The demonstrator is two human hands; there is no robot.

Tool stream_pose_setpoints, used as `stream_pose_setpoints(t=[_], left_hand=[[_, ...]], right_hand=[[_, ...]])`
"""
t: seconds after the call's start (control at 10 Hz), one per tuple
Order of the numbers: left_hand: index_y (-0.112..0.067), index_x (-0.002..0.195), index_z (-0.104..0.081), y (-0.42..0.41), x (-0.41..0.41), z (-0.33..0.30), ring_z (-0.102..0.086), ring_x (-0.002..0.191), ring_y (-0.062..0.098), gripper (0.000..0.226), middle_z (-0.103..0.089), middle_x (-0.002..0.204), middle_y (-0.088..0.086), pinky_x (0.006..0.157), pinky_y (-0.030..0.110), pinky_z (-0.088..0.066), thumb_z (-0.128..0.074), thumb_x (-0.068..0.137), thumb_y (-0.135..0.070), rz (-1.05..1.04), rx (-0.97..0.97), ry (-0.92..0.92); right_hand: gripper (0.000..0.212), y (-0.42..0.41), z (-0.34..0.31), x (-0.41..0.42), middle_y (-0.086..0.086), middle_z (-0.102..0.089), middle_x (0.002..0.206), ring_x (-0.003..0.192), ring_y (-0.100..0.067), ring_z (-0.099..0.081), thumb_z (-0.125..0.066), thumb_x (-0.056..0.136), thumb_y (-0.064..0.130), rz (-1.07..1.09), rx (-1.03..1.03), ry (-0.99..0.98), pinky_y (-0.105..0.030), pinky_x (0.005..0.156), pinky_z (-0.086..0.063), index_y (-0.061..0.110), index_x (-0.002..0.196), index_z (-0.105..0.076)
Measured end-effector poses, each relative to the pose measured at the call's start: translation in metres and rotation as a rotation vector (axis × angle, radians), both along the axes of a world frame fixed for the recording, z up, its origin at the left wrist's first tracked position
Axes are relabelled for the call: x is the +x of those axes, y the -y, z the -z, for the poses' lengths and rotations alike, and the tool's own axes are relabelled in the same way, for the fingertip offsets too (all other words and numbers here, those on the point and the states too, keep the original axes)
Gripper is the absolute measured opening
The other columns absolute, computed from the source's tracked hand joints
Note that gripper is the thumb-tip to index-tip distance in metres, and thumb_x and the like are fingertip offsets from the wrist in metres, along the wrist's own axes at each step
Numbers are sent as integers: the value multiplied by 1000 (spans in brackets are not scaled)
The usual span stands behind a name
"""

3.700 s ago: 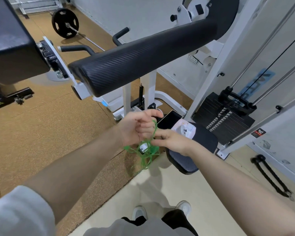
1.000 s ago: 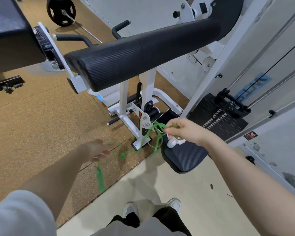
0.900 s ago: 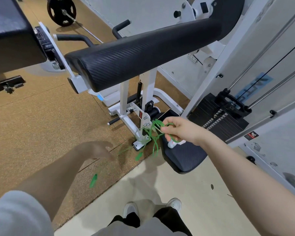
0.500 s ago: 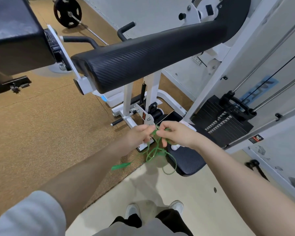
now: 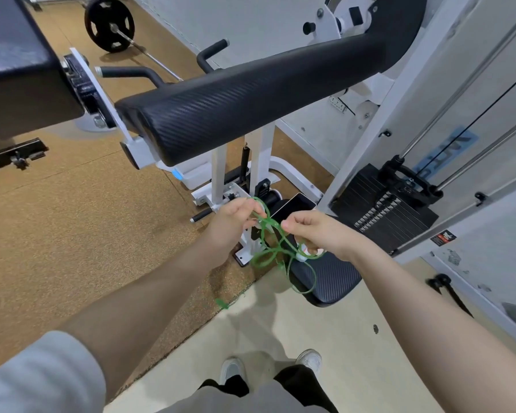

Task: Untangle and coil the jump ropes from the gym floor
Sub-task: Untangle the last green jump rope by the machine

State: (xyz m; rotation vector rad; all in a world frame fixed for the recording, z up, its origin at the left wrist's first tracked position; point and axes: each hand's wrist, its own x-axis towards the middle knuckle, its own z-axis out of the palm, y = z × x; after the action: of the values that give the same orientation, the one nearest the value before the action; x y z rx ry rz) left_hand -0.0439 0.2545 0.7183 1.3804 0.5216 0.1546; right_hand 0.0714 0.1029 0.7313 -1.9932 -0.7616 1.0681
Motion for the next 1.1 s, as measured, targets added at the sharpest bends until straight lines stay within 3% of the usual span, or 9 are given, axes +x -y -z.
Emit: stream_pose_setpoints(t=[0.2, 0.3, 0.4, 0.5, 0.7, 0.8, 0.9, 1.0, 1.1], left_hand=[[-10, 75, -48, -17, -5, -7, -47, 60, 15, 24, -35, 47, -5, 78, 29, -41, -39, 96, -15, -313, -577, 191], [-5, 117, -57, -32, -12, 0, -33, 48, 9, 29, -31, 44, -6, 62, 23, -35, -46, 95, -20, -317, -563, 85], [-16, 131, -48, -32, -14, 8, -42, 51, 4, 36, -64, 72, -4, 56, 19, -39, -50, 95, -17, -250, -474, -65], [-20, 132, -46, -34, -17, 15, -56, 67, 8, 39, -67, 88, 2, 61, 20, -46, -44, 96, -7, -308, -561, -58], [-16, 72, -54, -45, -24, 20, -56, 56, 11, 17, -45, 50, -5, 71, 29, -48, -53, 87, -24, -279, -709, 54], [-14, 62, -47, -55, -35, 24, -52, 66, 17, 25, -40, 57, 0, 82, 32, -49, -65, 77, -25, -37, -398, 30], [-21, 54, -54, -57, -42, 27, -52, 75, 15, 31, -56, 69, -2, 101, 46, -38, -64, 81, -32, 220, 309, -131], [-24, 66, -67, -48, -38, 25, -41, 115, 7, 40, -67, 105, -11, 111, 42, -7, -49, 78, -58, 489, 1079, -303], [-25, 92, -72, -37, -30, 19, -12, 143, 20, 31, -39, 144, -19, 114, 40, 0, -45, 94, -41, 603, 1444, -397]], right_hand=[[21, 2, 0, 14, -4, -44, 59, 52, -17, -44, -55, 92, 9, 342, 22, -7, -28, 55, -46, 11, 72, -50], [19, 7, -3, 14, 2, -37, 49, 54, -17, -44, -49, 94, 8, 625, 150, -444, -30, 61, -56, 13, 76, -50], [15, 5, -7, 4, 6, -35, 46, 52, -14, -46, -49, 87, 15, 624, 517, -895, -45, 85, -55, 14, 73, -55], [21, -3, -11, -4, 6, -50, 56, 51, -8, -49, -50, 86, 24, 528, 858, -1119, -35, 81, -56, 11, 99, -60], [25, -13, -9, 0, -12, -65, 110, 41, -4, -46, -48, 92, 20, 557, 730, -1044, -9, 32, -34, 34, 112, -51], [15, -15, -12, 2, -12, -65, 107, 34, -1, -34, -40, 99, 17, 591, 556, -858, -8, 28, -26, 28, 107, -46], [25, -20, -19, 1, -14, -57, 113, 72, -15, -66, -46, 97, 21, 783, 731, -926, -19, 62, -57, 8, 118, -46], [60, -24, -21, 2, -9, -35, 144, 136, -28, -35, -48, 96, 28, 934, 756, -802, -39, 113, -28, 7, 145, -21], [91, -30, -16, -7, -8, -5, 158, 145, -28, -7, -54, 93, 33, 595, 312, -110, -43, 116, -9, 18, 149, 16]])
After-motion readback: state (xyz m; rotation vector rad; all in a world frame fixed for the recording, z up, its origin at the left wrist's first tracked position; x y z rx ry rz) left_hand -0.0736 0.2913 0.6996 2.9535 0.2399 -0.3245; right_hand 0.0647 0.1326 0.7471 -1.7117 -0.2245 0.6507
